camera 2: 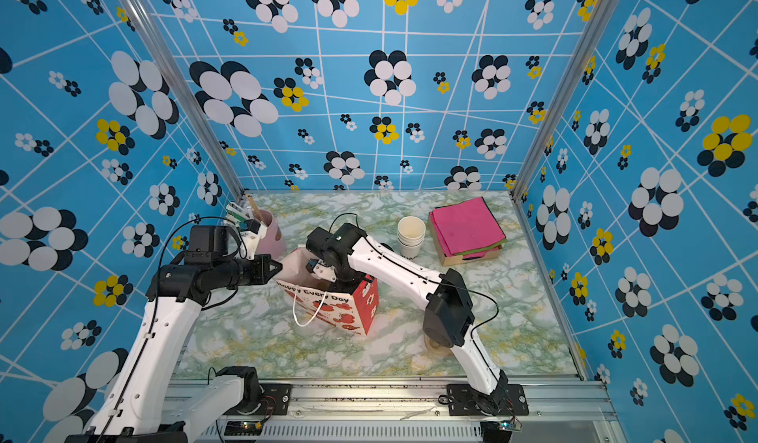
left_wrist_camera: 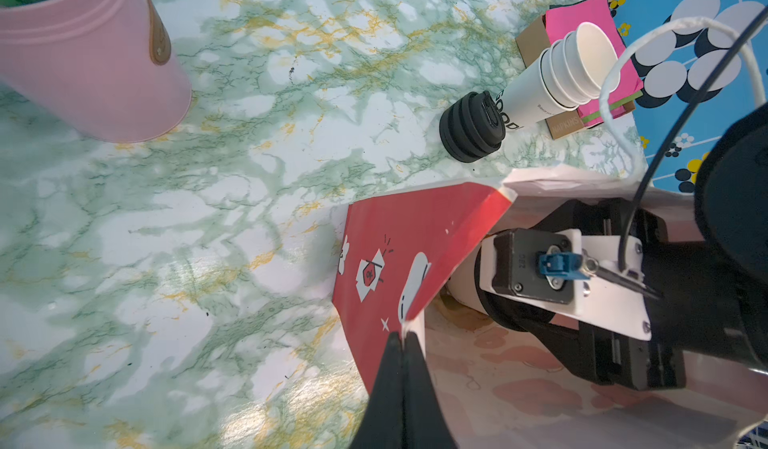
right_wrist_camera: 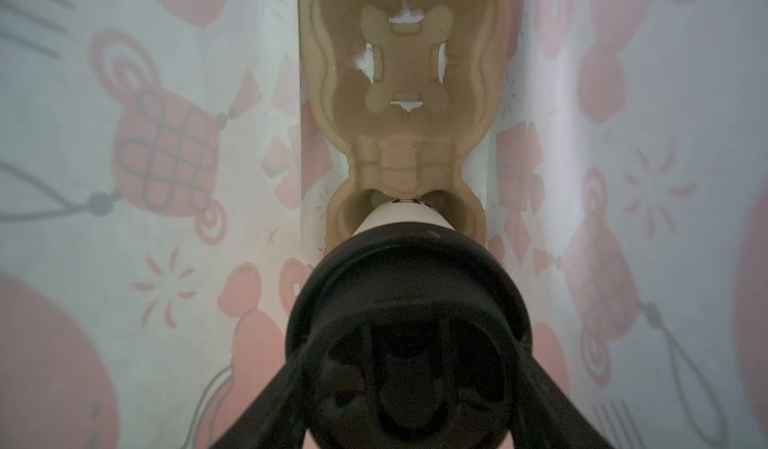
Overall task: Pack the takeout coffee
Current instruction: 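Open the right gripper and raise it out of the bag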
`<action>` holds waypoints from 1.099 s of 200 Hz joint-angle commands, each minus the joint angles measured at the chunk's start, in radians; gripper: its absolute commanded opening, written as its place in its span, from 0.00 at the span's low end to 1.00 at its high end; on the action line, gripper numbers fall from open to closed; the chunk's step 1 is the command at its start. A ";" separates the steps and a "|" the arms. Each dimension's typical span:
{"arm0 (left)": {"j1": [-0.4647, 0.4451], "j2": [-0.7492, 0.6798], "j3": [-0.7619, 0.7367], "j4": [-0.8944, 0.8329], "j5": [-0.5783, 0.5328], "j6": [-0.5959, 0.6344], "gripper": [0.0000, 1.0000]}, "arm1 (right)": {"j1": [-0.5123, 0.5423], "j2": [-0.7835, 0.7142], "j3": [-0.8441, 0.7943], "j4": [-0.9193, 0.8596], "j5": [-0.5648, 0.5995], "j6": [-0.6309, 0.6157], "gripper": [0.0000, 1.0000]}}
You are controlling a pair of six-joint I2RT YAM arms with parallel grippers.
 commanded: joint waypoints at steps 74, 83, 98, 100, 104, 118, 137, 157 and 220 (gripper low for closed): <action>-0.016 0.001 0.015 -0.042 -0.023 -0.013 0.02 | 0.008 -0.036 0.093 -0.017 -0.008 0.017 0.81; -0.021 0.004 0.019 -0.045 -0.028 -0.013 0.02 | 0.009 -0.035 0.103 -0.018 -0.011 0.017 0.84; -0.031 0.009 0.027 -0.050 -0.038 -0.013 0.01 | 0.009 -0.034 0.117 -0.021 -0.016 0.017 0.89; -0.033 0.008 0.028 -0.051 -0.039 -0.013 0.01 | 0.009 -0.034 0.119 -0.021 -0.017 0.018 0.89; -0.034 0.009 0.029 -0.052 -0.041 -0.014 0.01 | 0.011 -0.032 0.124 -0.022 -0.017 0.017 0.90; -0.042 0.011 0.034 -0.055 -0.049 -0.015 0.01 | 0.010 -0.036 0.140 -0.024 -0.023 0.020 0.93; -0.060 0.016 0.044 -0.060 -0.069 -0.016 0.01 | 0.011 -0.047 0.154 -0.014 -0.038 0.022 0.98; -0.076 0.022 0.050 -0.064 -0.080 -0.018 0.01 | 0.011 -0.060 0.160 0.001 -0.050 0.025 0.99; -0.100 0.034 0.073 -0.066 -0.097 -0.026 0.01 | 0.013 -0.116 0.167 0.075 -0.044 0.039 0.99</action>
